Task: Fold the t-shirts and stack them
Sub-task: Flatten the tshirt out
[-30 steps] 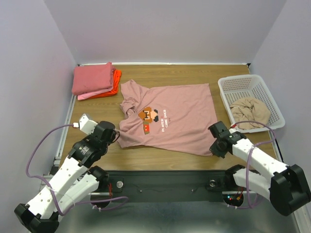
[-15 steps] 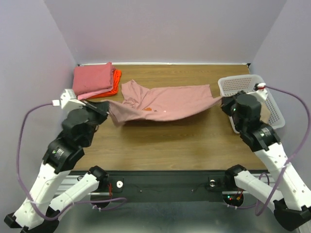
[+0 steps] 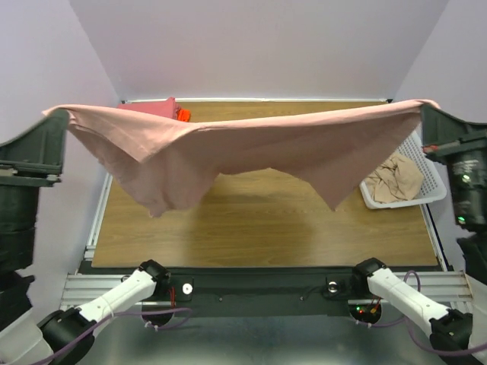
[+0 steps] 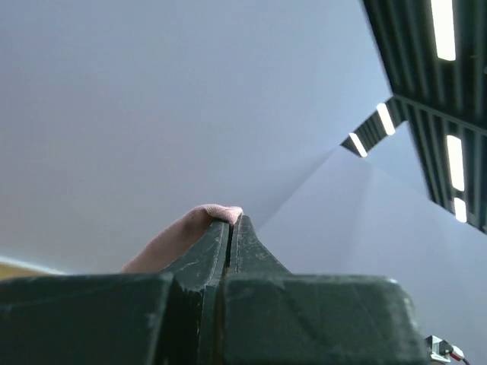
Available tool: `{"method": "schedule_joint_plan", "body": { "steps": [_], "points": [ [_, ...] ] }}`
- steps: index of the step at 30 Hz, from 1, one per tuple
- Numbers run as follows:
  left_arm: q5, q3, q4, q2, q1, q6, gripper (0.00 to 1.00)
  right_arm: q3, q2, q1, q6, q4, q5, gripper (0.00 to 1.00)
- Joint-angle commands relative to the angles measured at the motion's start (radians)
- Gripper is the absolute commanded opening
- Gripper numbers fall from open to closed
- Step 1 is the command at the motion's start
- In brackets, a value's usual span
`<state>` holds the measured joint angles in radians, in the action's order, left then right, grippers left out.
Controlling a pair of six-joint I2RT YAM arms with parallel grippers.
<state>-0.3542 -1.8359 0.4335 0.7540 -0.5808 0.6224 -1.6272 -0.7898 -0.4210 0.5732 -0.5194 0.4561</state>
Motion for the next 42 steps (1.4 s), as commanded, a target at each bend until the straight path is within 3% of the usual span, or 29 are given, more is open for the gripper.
{"method": "schedule_joint_plan", "body": {
  "steps": [1, 7, 15, 20, 24, 27, 29, 31, 34, 39, 42],
  "points": [
    [0.122, -0.237, -0.012, 0.085, 0.004, -0.098, 0.0, -0.111, 0.032, -0.005, -0.053, 0.041, -0.102, 0.0],
    [0.169, -0.384, 0.017, 0.084, 0.004, -0.119, 0.0, -0.178, 0.072, -0.005, -0.024, 0.03, -0.189, 0.0],
    [0.156, -0.381, 0.031, 0.097, 0.002, -0.141, 0.0, -0.171, 0.08, -0.005, -0.003, 0.013, -0.211, 0.0],
    [-0.003, -0.195, -0.03, 0.125, 0.003, -0.194, 0.0, -0.011, 0.067, -0.005, -0.009, 0.018, -0.105, 0.0],
    [-0.318, -0.051, -0.033, 0.227, 0.002, -0.236, 0.0, 0.142, -0.006, -0.005, -0.007, 0.031, 0.05, 0.0],
    [-0.351, 0.162, -0.113, 0.292, 0.006, -0.234, 0.0, 0.266, -0.049, -0.005, -0.004, 0.111, 0.145, 0.0],
    [-0.303, 0.323, -0.2, 0.335, 0.041, -0.213, 0.0, 0.403, -0.106, -0.005, 0.004, 0.192, 0.202, 0.0],
    [-0.225, 0.435, -0.251, 0.434, 0.093, -0.188, 0.0, 0.495, -0.2, -0.004, 0.008, 0.26, 0.277, 0.0],
    [-0.026, 0.477, -0.332, 0.636, 0.223, -0.15, 0.0, 0.552, -0.329, 0.017, 0.008, 0.33, 0.294, 0.0],
    [0.009, 0.261, -0.285, 1.052, 0.283, -0.174, 0.0, 0.498, -0.681, 0.165, 0.024, 0.421, 0.13, 0.0],
    [0.017, 0.124, -0.259, 1.195, 0.294, -0.208, 0.0, 0.419, -0.819, 0.188, -0.019, 0.455, 0.116, 0.0]
  ]
}}
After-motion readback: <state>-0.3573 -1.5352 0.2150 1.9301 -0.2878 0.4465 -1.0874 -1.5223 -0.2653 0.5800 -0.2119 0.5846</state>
